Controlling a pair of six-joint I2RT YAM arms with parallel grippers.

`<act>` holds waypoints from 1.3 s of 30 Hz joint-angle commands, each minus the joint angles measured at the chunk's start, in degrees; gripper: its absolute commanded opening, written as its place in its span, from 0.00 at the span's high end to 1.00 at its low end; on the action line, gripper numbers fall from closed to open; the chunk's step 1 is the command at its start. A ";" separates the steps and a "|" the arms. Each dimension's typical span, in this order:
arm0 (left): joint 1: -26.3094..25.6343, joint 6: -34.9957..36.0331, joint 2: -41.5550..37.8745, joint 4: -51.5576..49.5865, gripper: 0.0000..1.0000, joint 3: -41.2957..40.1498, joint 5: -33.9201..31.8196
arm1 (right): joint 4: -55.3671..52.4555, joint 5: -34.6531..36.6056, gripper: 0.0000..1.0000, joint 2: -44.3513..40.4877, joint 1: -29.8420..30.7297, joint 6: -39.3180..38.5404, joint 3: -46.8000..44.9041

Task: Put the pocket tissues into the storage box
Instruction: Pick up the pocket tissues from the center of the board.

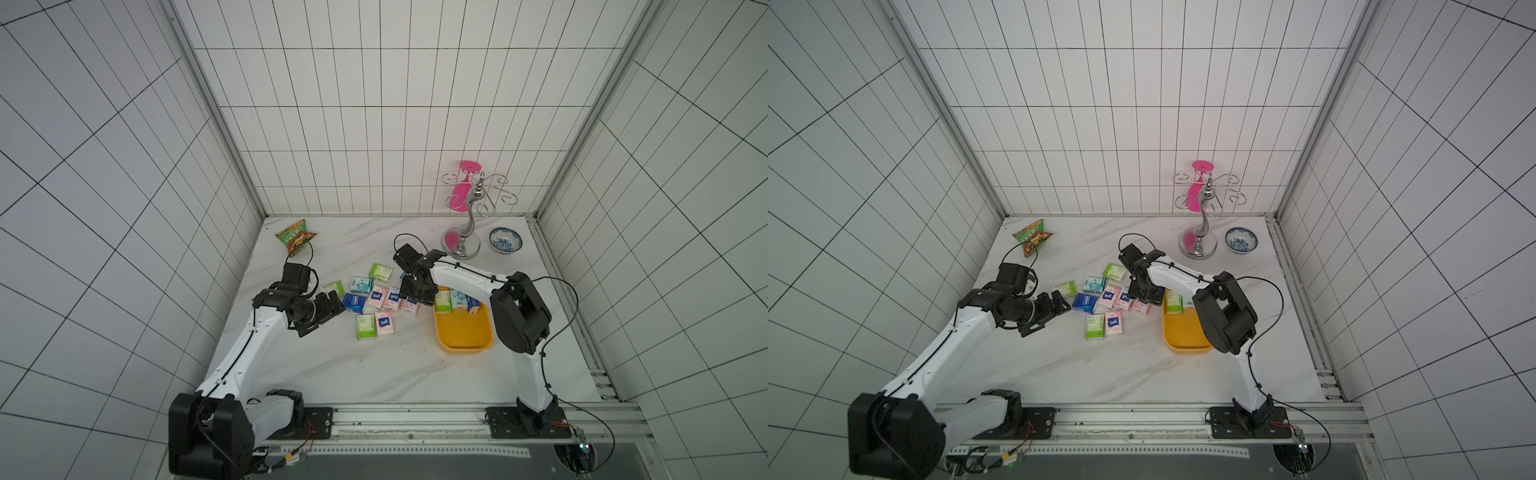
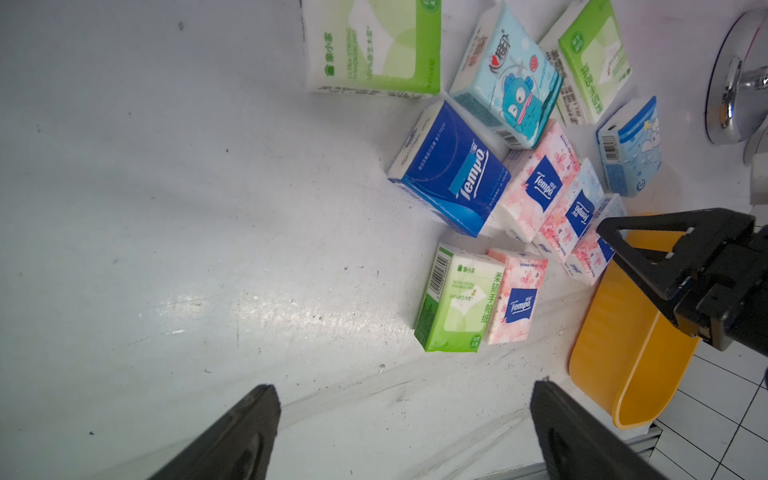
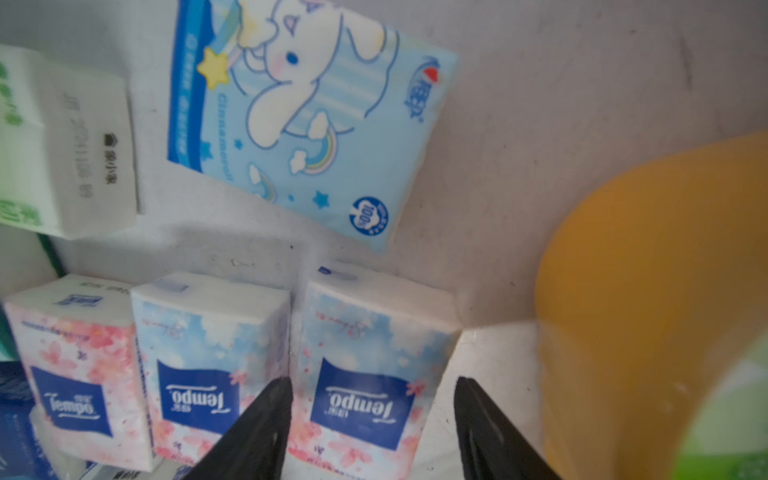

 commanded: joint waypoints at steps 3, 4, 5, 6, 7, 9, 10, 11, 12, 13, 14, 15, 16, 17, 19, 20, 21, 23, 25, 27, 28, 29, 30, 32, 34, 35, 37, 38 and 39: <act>0.18 0.90 -0.98 0.69 0.02 -0.30 -0.12 | -1.56 1.78 0.34 2.19 0.00 -0.26 3.15; 0.15 0.90 -1.07 0.74 0.03 -0.22 -0.16 | -1.49 1.87 0.34 2.41 0.00 -0.34 3.21; 0.18 0.82 -1.07 0.72 0.02 -0.13 -0.13 | -1.51 1.89 0.34 2.76 0.00 -0.47 3.33; 0.21 0.84 -1.07 0.70 0.02 -0.04 -0.07 | -1.51 1.89 0.34 3.01 0.00 -0.56 3.34; 0.16 0.76 -1.07 0.65 0.02 0.04 -0.06 | -1.53 1.88 0.34 3.29 0.00 -0.63 3.31; 0.18 0.66 -0.98 0.61 0.02 0.14 -0.01 | -1.52 1.89 0.34 3.82 0.00 -0.86 3.33; 0.13 0.63 -0.90 0.54 0.02 0.22 0.09 | -1.44 1.94 0.34 4.08 -0.06 -0.95 3.33; 0.19 0.63 -0.89 0.52 0.03 0.27 0.23 | -1.47 1.85 0.34 4.33 -0.09 -1.05 3.32; 0.20 0.63 -0.94 0.49 0.03 0.31 0.21 | -1.42 1.81 0.34 4.51 -0.04 -1.21 3.34; 0.18 0.66 -0.95 0.37 0.02 0.40 0.16 | -1.27 1.73 0.34 4.62 -0.08 -1.33 3.33; 0.21 0.62 -0.90 0.32 0.03 0.42 0.15 | -1.11 1.63 0.34 4.72 -0.08 -1.41 3.34; 0.19 0.76 -0.89 0.26 0.02 0.40 0.15 | -1.12 1.66 0.34 4.81 -0.09 -1.48 3.35; 0.20 0.72 -0.93 0.26 0.02 0.40 0.07 | -1.01 1.64 0.34 4.89 -0.07 -1.51 3.31; 0.20 0.79 -0.89 0.21 0.02 0.51 0.01 | -0.99 1.54 0.35 4.95 -0.13 -1.61 3.34; 0.20 0.72 -0.89 0.12 0.02 0.52 0.02 | -0.78 1.54 0.36 4.90 -0.16 -1.79 3.20; 0.21 0.72 -0.94 0.11 0.02 0.49 0.03 | -0.80 1.63 0.38 4.90 -0.18 -1.95 3.25; 0.22 0.63 -0.90 0.14 0.03 0.49 0.02 | -0.80 1.63 0.40 4.90 -0.18 -2.04 3.22; 0.17 0.58 -0.99 0.15 0.03 0.57 -0.01 | -0.80 1.63 0.46 4.75 -0.16 -2.47 3.25; 0.16 0.56 -1.15 0.13 0.02 0.57 0.01 | -0.80 1.81 0.49 4.18 -0.13 -2.96 3.34; 0.20 0.37 -1.23 0.15 0.03 0.49 0.03 | -0.80 1.89 0.49 3.08 -0.18 -3.77 3.48; 0.21 0.37 -1.27 0.16 0.03 0.49 0.05 | -0.80 1.89 0.49 2.54 -0.12 -4.14 3.55; 0.14 0.28 -1.24 0.08 0.02 0.43 0.08 | -0.80 1.82 0.49 1.81 -0.04 -4.11 3.77; 0.17 0.40 -1.17 0.13 0.03 0.40 0.10 | -0.96 1.21 0.49 1.00 -0.07 -5.64 4.07; 0.17 0.44 -0.96 0.08 0.03 0.40 0.61 | -1.28 -0.39 0.50 -0.31 -0.05 -7.76 4.87; 0.22 0.84 -0.40 0.26 0.03 0.53 1.41 | -2.11 -2.10 0.51 -1.76 -0.04 -10.16 5.86; 0.22 0.92 -0.08 0.26 0.02 0.57 1.75 | -2.76 -2.64 0.52 -2.52 -0.04 -11.50 6.33; 0.22 1.15 0.48 0.26 0.03 0.88 2.35 | -4.13 -3.73 0.52 -4.25 -0.08 -13.90 7.02; 0.14 1.32 0.75 0.25 0.03 1.09 2.52 | -4.50 -4.76 0.52 -5.20 -0.09 -15.56 7.11; 0.15 1.59 1.06 0.23 0.03 1.32 2.68 | -5.67 -5.33 0.52 -6.07 -0.16 -16.79 7.54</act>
